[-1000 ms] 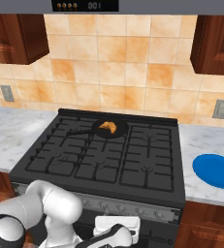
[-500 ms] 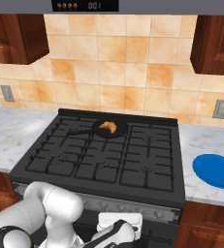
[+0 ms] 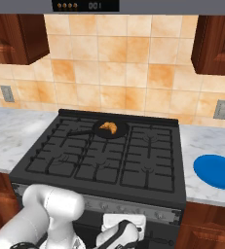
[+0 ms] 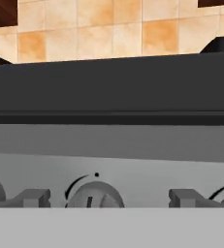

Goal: Pick the croissant and place it on the pan. Then turn on the stove to warm the croissant.

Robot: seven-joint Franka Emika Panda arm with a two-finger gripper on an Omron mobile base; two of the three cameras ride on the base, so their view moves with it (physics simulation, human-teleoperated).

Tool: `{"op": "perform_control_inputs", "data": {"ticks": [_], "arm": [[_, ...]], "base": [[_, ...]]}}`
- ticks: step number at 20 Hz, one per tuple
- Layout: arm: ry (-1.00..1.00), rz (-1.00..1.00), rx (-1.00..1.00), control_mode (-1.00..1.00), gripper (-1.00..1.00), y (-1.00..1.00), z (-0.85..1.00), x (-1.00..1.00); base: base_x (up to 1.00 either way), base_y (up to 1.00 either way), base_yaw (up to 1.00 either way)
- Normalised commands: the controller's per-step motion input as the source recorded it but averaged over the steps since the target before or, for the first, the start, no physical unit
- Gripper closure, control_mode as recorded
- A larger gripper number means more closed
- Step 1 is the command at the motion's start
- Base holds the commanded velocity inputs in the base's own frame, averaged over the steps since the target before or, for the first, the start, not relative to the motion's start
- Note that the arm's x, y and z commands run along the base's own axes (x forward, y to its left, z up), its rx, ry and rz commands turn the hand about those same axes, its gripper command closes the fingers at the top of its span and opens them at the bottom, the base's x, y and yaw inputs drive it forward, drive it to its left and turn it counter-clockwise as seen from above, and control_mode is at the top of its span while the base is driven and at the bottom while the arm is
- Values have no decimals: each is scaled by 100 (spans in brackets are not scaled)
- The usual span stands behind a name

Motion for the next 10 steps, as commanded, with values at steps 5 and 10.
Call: {"op": "perform_control_inputs", "data": {"ticks": [5, 10], "arm": [[0, 0, -2, -100, -100, -7, -27, 1], [-3, 0, -3, -100, -100, 1, -4, 2]], "base": [[0, 0, 0], [0, 0, 0]]}}
